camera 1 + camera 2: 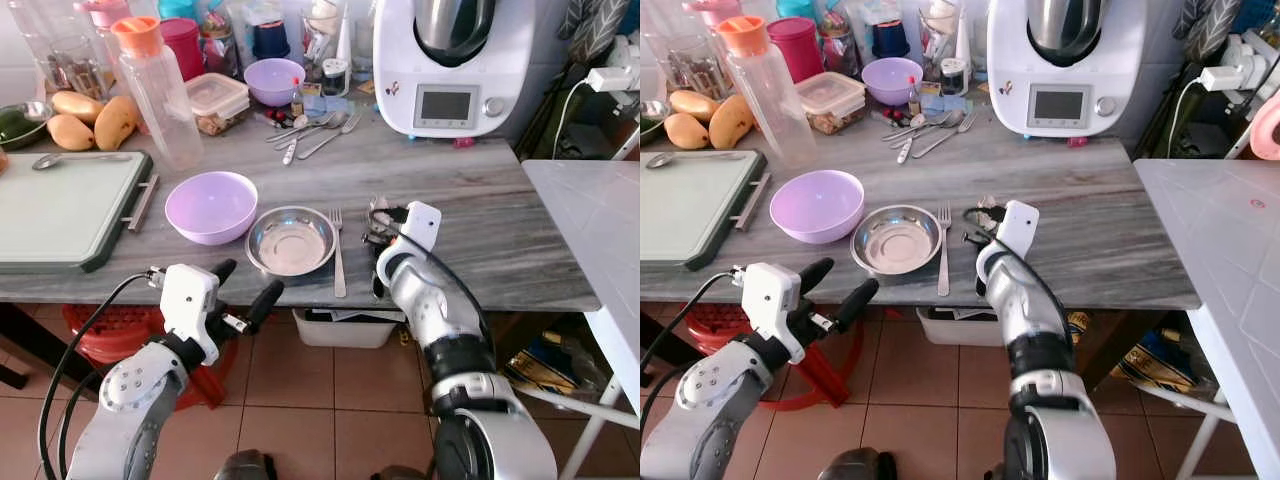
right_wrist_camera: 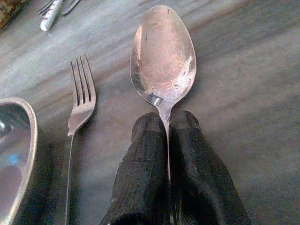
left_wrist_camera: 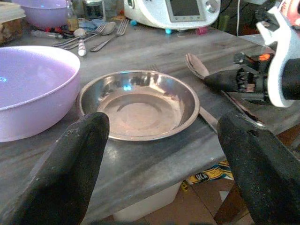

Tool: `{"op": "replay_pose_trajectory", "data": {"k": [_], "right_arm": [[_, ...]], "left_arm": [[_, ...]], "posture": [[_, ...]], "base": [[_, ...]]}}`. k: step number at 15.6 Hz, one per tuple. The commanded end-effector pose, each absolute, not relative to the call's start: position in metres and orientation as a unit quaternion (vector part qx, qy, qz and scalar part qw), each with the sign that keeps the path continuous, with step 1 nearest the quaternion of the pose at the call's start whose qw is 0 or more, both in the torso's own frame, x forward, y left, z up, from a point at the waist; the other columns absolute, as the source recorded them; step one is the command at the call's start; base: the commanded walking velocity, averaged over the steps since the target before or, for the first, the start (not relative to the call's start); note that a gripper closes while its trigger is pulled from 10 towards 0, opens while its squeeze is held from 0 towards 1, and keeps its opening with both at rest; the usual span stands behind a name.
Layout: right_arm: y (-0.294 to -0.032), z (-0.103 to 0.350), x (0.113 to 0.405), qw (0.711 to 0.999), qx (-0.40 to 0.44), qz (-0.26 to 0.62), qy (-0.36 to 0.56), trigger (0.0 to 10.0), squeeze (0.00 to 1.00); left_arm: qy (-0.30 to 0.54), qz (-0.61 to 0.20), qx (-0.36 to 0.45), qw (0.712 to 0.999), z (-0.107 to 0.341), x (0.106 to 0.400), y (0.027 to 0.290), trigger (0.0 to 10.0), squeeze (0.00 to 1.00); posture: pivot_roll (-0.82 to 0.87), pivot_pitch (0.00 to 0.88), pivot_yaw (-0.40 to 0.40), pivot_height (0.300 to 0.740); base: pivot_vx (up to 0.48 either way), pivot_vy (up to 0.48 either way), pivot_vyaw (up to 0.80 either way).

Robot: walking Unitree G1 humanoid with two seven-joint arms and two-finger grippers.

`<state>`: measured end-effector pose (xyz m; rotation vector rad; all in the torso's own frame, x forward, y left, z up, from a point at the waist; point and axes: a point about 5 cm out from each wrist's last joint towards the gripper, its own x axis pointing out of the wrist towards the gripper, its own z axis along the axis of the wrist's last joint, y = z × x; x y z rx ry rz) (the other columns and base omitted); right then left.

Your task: Setting the table

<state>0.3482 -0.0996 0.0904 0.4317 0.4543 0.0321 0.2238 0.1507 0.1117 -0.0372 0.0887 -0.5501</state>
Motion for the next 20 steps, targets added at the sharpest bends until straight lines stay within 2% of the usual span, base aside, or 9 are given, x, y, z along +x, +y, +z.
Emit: {"op": "replay_pose_trajectory", "data": {"k": [1, 9, 20], "right_arm": [[-0.095, 0.093, 0.351, 0.95, 0.22, 0.019, 0.221, 10.0, 0.0], [-0.084, 0.085, 0.351, 0.952, 0.17, 0.04, 0.252, 10.0, 0.0], [-0.08, 0.088, 0.352, 0.95, 0.172, 0.048, 0.257, 10.0, 0.0]], "left_arm": [[0.041, -0.276, -0.012, 0.96, 0.114, 0.225, 0.15, 10.0, 0.0], [0.041, -0.275, -0.011, 0.961, 0.113, 0.226, 0.147, 10.0, 0.0], [0.04, -0.275, -0.009, 0.961, 0.113, 0.228, 0.145, 10.0, 0.0]], "posture": [[0.0, 0.008, 0.036, 0.74], [0.0, 0.006, 0.03, 0.74], [0.0, 0.002, 0.029, 0.74]], "base": [[0.0, 0.0, 0.0], [0.0, 0.0, 0.0], [0.0, 0.0, 0.0]]}}
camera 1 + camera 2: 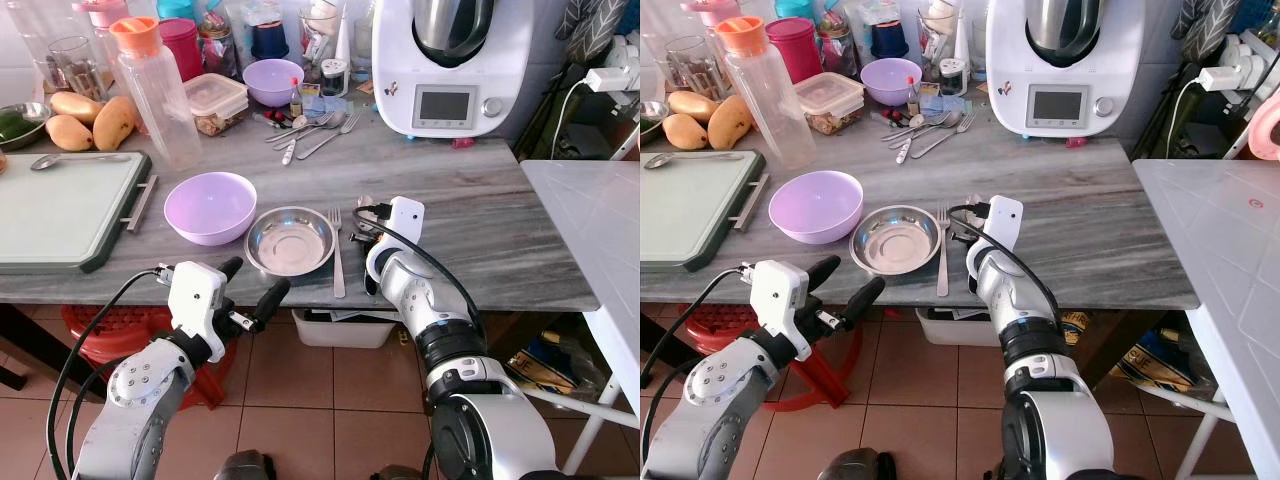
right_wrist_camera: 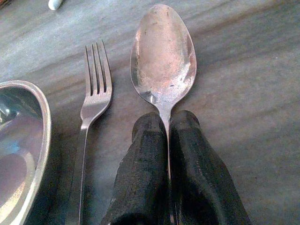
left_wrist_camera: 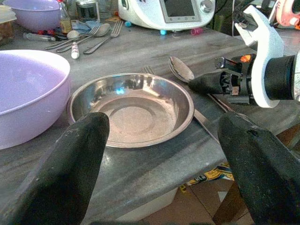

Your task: Setting the table

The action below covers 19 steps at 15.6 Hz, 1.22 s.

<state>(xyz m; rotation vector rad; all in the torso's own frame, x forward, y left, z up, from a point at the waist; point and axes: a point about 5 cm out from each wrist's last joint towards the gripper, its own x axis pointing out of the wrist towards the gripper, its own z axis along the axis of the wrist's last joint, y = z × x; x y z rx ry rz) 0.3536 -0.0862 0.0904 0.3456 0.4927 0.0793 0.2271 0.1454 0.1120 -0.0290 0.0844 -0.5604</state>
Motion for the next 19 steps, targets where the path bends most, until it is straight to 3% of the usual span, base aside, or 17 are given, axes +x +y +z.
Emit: {"op": "replay_pose_trajectory", "data": {"k": [1, 5, 6, 7, 19], "right_arm": [[-0.079, 0.089, 0.352, 0.95, 0.173, 0.049, 0.257, 10.0, 0.0], [-0.078, 0.089, 0.351, 0.949, 0.176, 0.047, 0.259, 10.0, 0.0], [-0.078, 0.088, 0.351, 0.948, 0.177, 0.045, 0.261, 10.0, 0.84], [-0.079, 0.087, 0.35, 0.947, 0.178, 0.042, 0.264, 10.0, 1.0], [-0.093, 0.093, 0.35, 0.957, 0.153, 0.042, 0.242, 10.0, 0.99]], "left_arm": [[0.04, -0.275, -0.009, 0.961, 0.113, 0.228, 0.145, 10.0, 0.0], [0.039, -0.276, -0.011, 0.96, 0.112, 0.228, 0.144, 10.0, 0.0], [0.04, -0.276, -0.011, 0.96, 0.112, 0.228, 0.143, 10.0, 0.0], [0.04, -0.276, -0.011, 0.96, 0.112, 0.228, 0.143, 10.0, 0.0], [0.037, -0.277, -0.012, 0.96, 0.113, 0.23, 0.141, 10.0, 0.0]], "posture": [[0.0, 0.002, 0.029, 0.74], [-0.01, 0.003, 0.027, 0.74], [-0.01, 0.004, 0.027, 0.74], [-0.01, 0.004, 0.027, 0.74], [-0.01, 0.0, 0.03, 0.74]], "base": [[0.0, 0.0, 0.0], [0.0, 0.0, 0.0], [0.0, 0.0, 0.0], [0.0, 0.0, 0.0], [0.0, 0.0, 0.0]]}}
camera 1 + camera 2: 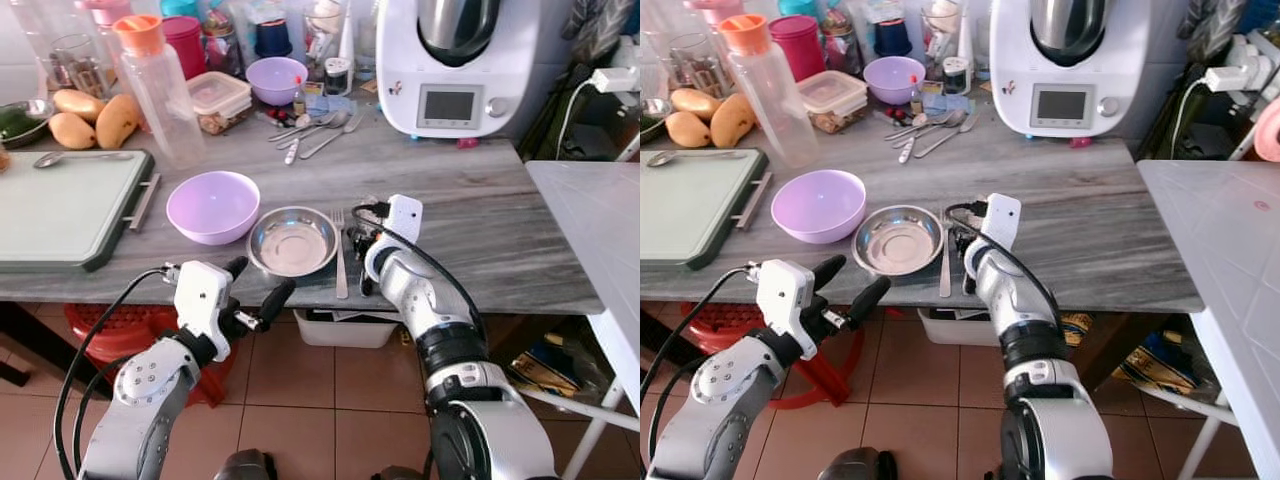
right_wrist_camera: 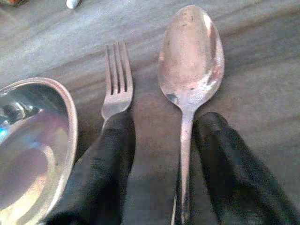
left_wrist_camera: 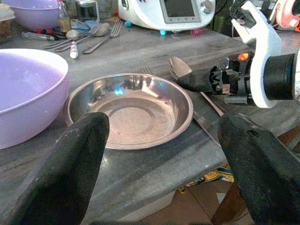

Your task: Setting the table

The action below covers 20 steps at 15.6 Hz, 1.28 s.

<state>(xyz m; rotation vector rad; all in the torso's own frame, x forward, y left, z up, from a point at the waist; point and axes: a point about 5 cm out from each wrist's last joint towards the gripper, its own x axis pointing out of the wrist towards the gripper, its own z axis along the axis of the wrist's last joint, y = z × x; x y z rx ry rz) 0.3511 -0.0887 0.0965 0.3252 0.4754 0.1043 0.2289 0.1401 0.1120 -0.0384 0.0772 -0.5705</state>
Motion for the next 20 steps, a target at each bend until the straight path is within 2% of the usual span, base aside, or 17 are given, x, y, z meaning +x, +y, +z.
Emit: {"op": "replay_pose_trajectory", "data": {"k": [1, 11, 14, 18, 20], "right_arm": [[-0.094, 0.096, 0.349, 0.959, 0.148, 0.043, 0.236, 10.0, 1.0], [-0.106, 0.135, 0.351, 0.993, 0.071, 0.038, 0.082, 10.0, 1.0], [-0.125, 0.136, 0.343, 0.998, 0.034, -0.012, 0.053, 10.0, 1.0], [-0.161, 0.126, 0.325, 0.993, 0.003, -0.099, 0.058, 10.0, 0.99], [-0.171, 0.12, 0.321, 0.99, -0.008, -0.119, 0.077, 10.0, 0.9]], "left_arm": [[0.037, -0.277, -0.012, 0.96, 0.113, 0.231, 0.141, 10.0, 0.0], [0.024, -0.272, -0.014, 0.962, 0.115, 0.236, 0.139, 10.0, 0.0], [0.021, -0.264, -0.016, 0.964, 0.116, 0.236, 0.139, 10.0, 0.0], [0.019, -0.256, -0.015, 0.966, 0.117, 0.236, 0.139, 10.0, 0.0], [0.02, -0.249, -0.01, 0.968, 0.119, 0.236, 0.143, 10.0, 0.0]], "posture": [[-0.01, 0.0, 0.03, 0.74], [0.0, 0.0, 0.033, 0.74], [-0.01, 0.0, 0.034, 0.74], [0.0, 0.0, 0.046, 0.74], [0.0, 0.0, 0.06, 0.74]], "base": [[0.0, 0.0, 0.0], [0.0, 0.0, 0.0], [0.0, 0.0, 0.0], [0.0, 0.0, 0.0], [0.0, 0.0, 0.0]]}}
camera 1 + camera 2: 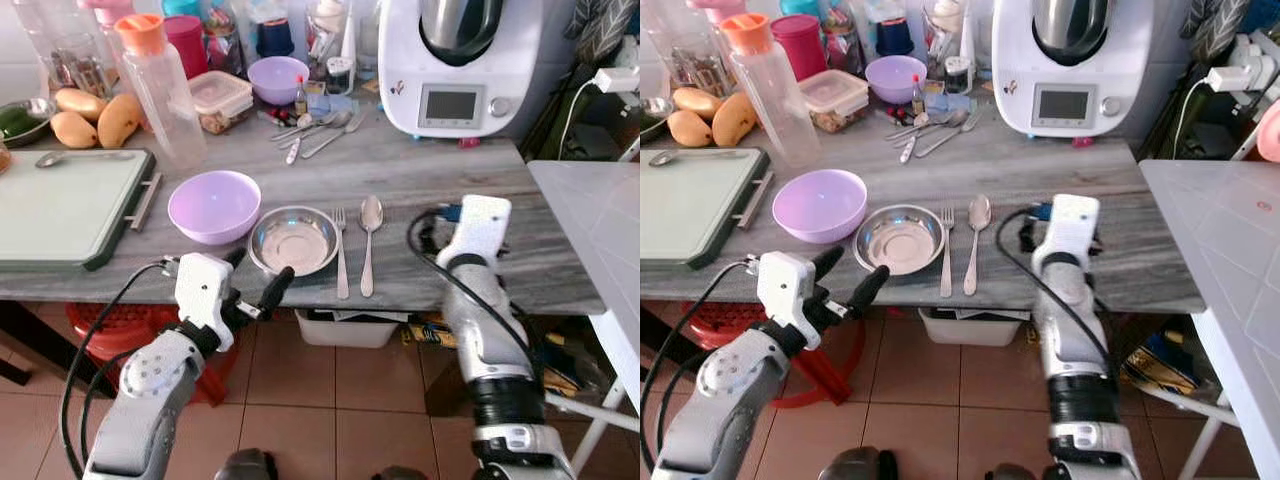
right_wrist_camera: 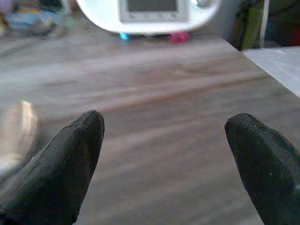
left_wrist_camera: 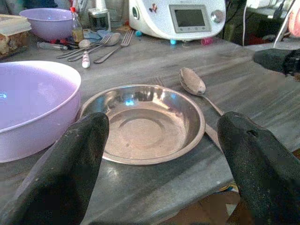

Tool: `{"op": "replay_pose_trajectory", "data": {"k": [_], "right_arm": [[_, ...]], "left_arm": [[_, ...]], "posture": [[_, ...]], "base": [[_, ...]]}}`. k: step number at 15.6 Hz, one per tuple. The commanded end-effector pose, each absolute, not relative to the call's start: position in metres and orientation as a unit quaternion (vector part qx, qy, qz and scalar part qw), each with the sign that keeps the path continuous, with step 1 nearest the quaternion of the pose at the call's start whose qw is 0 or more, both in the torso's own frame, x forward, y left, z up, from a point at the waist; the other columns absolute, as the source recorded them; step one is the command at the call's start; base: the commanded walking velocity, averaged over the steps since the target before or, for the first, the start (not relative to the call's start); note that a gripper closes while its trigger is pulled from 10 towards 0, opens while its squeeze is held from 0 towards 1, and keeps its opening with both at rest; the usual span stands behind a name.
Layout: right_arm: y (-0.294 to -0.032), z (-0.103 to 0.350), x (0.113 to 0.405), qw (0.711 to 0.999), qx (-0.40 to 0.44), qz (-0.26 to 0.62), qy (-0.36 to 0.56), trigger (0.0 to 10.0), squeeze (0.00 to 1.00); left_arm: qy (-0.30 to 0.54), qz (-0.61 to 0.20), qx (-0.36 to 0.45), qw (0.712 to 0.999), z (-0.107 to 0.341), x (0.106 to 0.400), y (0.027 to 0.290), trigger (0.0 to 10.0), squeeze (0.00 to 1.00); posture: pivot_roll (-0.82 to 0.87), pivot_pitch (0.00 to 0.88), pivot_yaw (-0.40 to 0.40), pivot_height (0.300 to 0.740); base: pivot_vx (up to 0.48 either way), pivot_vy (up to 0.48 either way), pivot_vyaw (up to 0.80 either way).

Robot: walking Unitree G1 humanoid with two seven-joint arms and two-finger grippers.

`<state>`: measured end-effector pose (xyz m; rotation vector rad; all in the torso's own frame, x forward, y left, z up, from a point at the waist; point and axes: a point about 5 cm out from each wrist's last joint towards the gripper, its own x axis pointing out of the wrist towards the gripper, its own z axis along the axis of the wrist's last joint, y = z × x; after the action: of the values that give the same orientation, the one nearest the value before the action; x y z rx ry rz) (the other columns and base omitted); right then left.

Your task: Setting the table

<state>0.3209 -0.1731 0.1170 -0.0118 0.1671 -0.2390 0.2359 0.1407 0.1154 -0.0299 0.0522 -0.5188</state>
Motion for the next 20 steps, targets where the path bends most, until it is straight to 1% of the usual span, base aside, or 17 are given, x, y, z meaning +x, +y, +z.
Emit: {"op": "replay_pose_trajectory", "data": {"k": [1, 2, 5, 7, 9, 14, 18, 20], "right_arm": [[-0.174, 0.121, 0.321, 0.989, 0.0, -0.12, 0.083, 10.0, 0.73], [-0.176, 0.12, 0.321, 0.988, -0.029, -0.12, 0.089, 10.0, 0.0], [-0.177, 0.114, 0.323, 0.986, -0.019, -0.104, 0.126, 10.0, 0.0], [-0.173, 0.106, 0.333, 0.983, -0.022, -0.066, 0.167, 10.0, 0.0], [-0.171, 0.112, 0.343, 0.984, -0.032, -0.045, 0.167, 10.0, 0.0], [-0.17, 0.114, 0.357, 0.982, -0.019, -0.028, 0.184, 10.0, 0.0], [-0.151, 0.113, 0.365, 0.98, -0.021, 0.026, 0.196, 10.0, 0.0], [-0.146, 0.114, 0.367, 0.979, -0.025, 0.042, 0.196, 10.0, 0.0]], "left_arm": [[0.025, -0.251, -0.003, 0.968, 0.119, 0.235, 0.146, 10.0, 0.0], [0.029, -0.256, 0.0, 0.966, 0.119, 0.233, 0.148, 10.0, 0.0], [0.036, -0.255, 0.007, 0.966, 0.122, 0.231, 0.154, 10.0, 0.0], [0.042, -0.257, 0.01, 0.966, 0.123, 0.23, 0.155, 10.0, 0.0], [0.044, -0.258, 0.011, 0.965, 0.124, 0.229, 0.155, 10.0, 0.0], [0.049, -0.256, 0.013, 0.965, 0.124, 0.228, 0.156, 10.0, 0.0], [0.05, -0.257, 0.009, 0.965, 0.124, 0.229, 0.154, 10.0, 0.0], [0.05, -0.256, 0.008, 0.965, 0.123, 0.229, 0.153, 10.0, 0.0]], "posture": [[0.0, 0.002, 0.067, 0.74], [0.01, 0.015, 0.075, 0.74], [0.03, 0.045, 0.093, 0.74], [0.04, 0.054, 0.1, 0.74], [0.04, 0.057, 0.101, 0.74], [0.05, 0.06, 0.098, 0.74], [0.05, 0.061, 0.091, 0.74], [0.05, 0.06, 0.09, 0.74]], "base": [[0.0, 0.0, 0.0], [0.0, 0.0, 0.0], [0.0, 0.0, 0.0], [0.0, 0.0, 0.0], [0.0, 0.0, 0.0], [0.0, 0.0, 0.0], [0.0, 0.0, 0.0], [0.0, 0.0, 0.0]]}}
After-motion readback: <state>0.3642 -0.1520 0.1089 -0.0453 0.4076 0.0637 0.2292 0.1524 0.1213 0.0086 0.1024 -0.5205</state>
